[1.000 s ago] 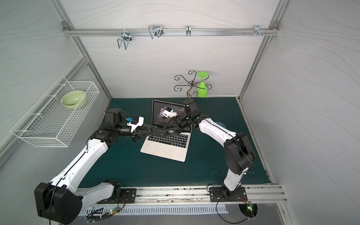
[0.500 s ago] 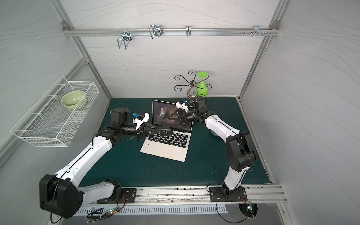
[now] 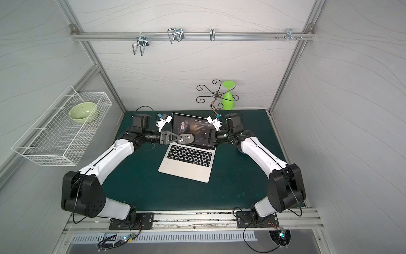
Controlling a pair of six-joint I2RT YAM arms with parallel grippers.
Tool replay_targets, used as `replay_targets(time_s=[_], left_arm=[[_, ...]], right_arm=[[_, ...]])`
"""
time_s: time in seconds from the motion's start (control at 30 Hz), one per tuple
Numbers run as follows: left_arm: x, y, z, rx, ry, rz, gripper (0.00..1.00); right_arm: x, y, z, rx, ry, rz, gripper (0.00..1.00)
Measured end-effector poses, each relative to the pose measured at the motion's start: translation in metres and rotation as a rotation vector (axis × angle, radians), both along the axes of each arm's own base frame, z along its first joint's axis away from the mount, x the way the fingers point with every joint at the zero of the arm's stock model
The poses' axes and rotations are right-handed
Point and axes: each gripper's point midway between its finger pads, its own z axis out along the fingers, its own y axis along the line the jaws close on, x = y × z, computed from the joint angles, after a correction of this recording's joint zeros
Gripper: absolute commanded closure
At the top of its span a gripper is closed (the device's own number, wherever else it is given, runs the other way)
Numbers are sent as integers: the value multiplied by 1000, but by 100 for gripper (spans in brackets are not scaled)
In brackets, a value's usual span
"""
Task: Remove the wireless mouse receiver from the laptop
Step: Remove the lid from the mouse.
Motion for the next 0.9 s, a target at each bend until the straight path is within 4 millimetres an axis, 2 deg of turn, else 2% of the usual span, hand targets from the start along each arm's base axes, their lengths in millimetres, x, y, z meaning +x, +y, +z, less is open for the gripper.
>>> replay_targets(time_s=[0.17,0.3,0.43,0.6,0.9], left_arm=[[-5,1,-5,-2,79,3,100],[-7,0,-4,-12,101,-3,100],[-8,0,-3,-18,109,-6,100],[-9,-1,-2,-26,118,-12,100],[-9,-1,-3,-25,127,-7,100]], right_arm=[[-16,15,-2,-22,-9,62,9],[-15,28,2,-27,-22,96,15],[-13,36,-4,-46,-17,106,24],[-10,41,-16,-69,4,108,40],[-9,42,-18,-74,12,105,55]])
